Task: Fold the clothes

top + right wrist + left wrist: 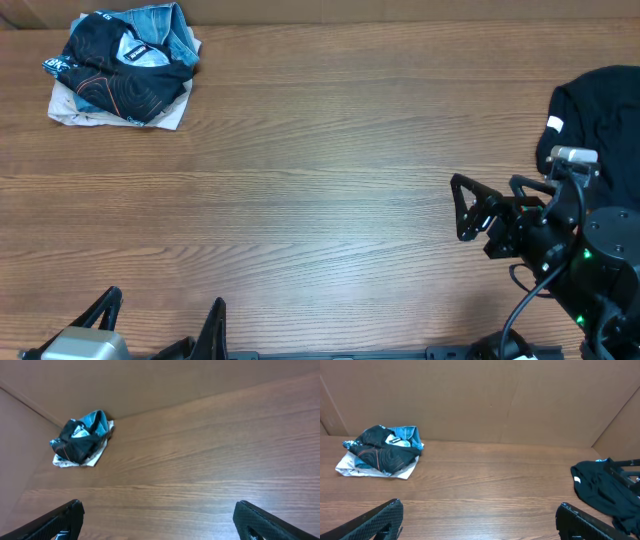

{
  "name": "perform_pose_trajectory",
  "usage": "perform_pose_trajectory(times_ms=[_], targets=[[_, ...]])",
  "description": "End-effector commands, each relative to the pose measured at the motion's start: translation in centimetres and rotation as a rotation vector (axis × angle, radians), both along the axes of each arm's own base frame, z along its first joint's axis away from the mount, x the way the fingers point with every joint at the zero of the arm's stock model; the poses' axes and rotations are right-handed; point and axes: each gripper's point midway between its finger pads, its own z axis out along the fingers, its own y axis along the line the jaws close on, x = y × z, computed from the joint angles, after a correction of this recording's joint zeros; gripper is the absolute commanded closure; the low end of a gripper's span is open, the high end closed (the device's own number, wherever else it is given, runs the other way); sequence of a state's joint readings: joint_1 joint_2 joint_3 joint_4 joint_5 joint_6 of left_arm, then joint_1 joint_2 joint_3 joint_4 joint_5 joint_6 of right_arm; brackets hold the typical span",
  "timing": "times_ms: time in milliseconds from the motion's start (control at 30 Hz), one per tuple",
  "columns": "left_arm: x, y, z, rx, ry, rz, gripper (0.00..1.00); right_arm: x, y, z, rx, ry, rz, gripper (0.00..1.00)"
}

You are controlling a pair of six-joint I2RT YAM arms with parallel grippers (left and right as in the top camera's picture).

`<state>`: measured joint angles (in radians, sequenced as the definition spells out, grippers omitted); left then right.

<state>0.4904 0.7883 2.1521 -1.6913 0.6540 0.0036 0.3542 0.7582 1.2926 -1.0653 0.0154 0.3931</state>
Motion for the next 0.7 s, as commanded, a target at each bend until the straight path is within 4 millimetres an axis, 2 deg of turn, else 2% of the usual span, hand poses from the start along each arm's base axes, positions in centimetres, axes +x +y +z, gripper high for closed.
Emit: perform_pose_trajectory(times_ms=[0,333,533,667], targets=[[0.2,0.2,0.0,0.015,0.002,-0.003,0.0,-0.1,-0.1,-0.2,-0.001,0.005,-0.01,0.0],[0.2,0.2,0.0,0.015,0.002,-0.003,0.0,-0.7,-0.4,-1.3,-0.02,0.054,-0.01,0.0],[0.2,0.2,0.0,0.015,0.002,-0.003,0.0,-1.5,-0.7,-2.7,-0.045,0.118,-0.01,0.0],[0.2,0.2,0.0,0.015,0.002,-0.003,0.0,-1.6,-0.7,-2.8,-0.052,0.12,-0.007,0.0]])
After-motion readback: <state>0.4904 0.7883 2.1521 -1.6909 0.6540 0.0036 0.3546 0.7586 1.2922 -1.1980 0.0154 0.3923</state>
